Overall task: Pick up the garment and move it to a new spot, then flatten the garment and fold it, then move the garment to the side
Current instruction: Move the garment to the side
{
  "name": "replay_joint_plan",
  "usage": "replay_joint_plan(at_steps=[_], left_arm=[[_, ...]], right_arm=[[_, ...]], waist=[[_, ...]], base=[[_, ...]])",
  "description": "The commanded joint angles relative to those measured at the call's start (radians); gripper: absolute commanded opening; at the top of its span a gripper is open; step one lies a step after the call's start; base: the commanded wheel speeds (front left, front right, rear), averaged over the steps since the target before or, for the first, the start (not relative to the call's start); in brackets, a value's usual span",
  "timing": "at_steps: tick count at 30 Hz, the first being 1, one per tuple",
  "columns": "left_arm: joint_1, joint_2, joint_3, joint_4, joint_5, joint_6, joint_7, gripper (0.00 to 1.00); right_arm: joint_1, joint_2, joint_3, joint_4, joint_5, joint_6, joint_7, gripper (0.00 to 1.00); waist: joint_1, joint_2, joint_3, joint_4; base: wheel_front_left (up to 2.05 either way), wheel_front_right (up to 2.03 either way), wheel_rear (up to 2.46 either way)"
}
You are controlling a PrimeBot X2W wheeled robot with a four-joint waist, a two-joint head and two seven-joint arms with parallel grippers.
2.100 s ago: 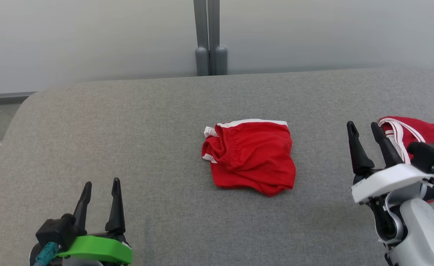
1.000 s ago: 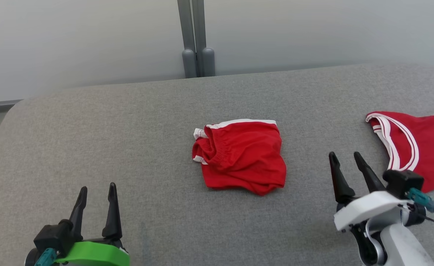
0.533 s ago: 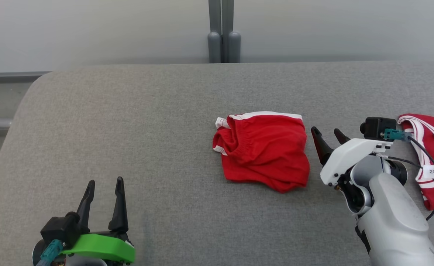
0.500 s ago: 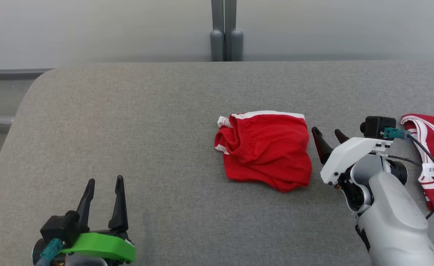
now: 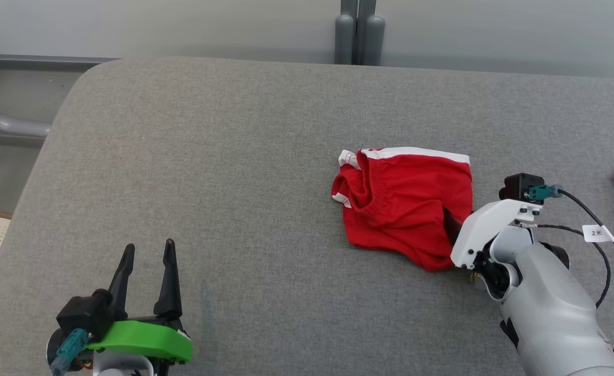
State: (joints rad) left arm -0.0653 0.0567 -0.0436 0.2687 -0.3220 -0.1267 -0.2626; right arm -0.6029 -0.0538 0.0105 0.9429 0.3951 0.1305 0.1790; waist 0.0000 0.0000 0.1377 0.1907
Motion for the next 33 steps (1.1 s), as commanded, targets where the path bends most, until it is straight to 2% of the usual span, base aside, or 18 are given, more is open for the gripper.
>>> replay_joint_plan(at_steps=[1, 3, 4, 10, 12, 15, 25, 33], left_arm=[[-0.015, 0.000, 0.000, 0.003, -0.004, -0.003, -0.002, 1.00], [-0.015, 0.000, 0.001, 0.005, -0.001, -0.003, -0.002, 1.00], [-0.014, 0.000, 0.001, 0.005, 0.000, -0.004, -0.002, 1.00], [-0.005, 0.002, 0.001, -0.002, 0.012, -0.004, -0.002, 1.00], [0.000, 0.004, -0.015, -0.012, 0.018, -0.005, -0.002, 1.00], [-0.001, 0.009, -0.034, -0.020, 0.019, -0.005, -0.002, 1.00], [-0.027, 0.019, -0.135, -0.048, -0.002, -0.005, -0.002, 1.00], [-0.047, 0.040, -0.179, -0.051, -0.012, -0.005, -0.001, 1.00]], right_arm=[[0.006, 0.001, 0.007, 0.027, 0.008, 0.000, 0.010, 0.78], [-0.001, 0.003, 0.016, 0.037, 0.024, 0.001, 0.001, 0.09], [-0.005, 0.003, 0.022, 0.037, 0.032, 0.001, -0.006, 0.00], [-0.036, 0.000, 0.053, 0.019, 0.070, 0.001, -0.100, 0.00], [-0.041, -0.011, 0.068, 0.011, 0.076, 0.001, -0.144, 0.00], [-0.043, -0.024, 0.091, 0.003, 0.079, 0.000, -0.154, 0.00], [-0.004, -0.092, 0.195, -0.104, 0.099, 0.001, -0.127, 0.00], [0.054, -0.100, 0.232, -0.241, 0.127, 0.001, -0.105, 0.00]], waist=[[0.0000, 0.0000, -0.002, 0.002], [0.0000, 0.0000, -0.005, 0.003], [0.0000, 0.0000, -0.007, 0.003], [0.0000, 0.0000, -0.032, -0.017], [0.0000, 0.0000, -0.052, -0.045], [0.0000, 0.0000, -0.065, -0.088], [0.0000, 0.0000, -0.087, -0.306], [0.0000, 0.0000, -0.064, -0.489]], base=[[0.00, 0.00, 0.00], [0.00, 0.00, 0.00], [0.00, 0.00, 0.00], [0.00, 0.00, 0.00], [0.00, 0.00, 0.00], [0.00, 0.00, 0.00], [0.00, 0.00, 0.00], [0.00, 0.00, 0.00]])
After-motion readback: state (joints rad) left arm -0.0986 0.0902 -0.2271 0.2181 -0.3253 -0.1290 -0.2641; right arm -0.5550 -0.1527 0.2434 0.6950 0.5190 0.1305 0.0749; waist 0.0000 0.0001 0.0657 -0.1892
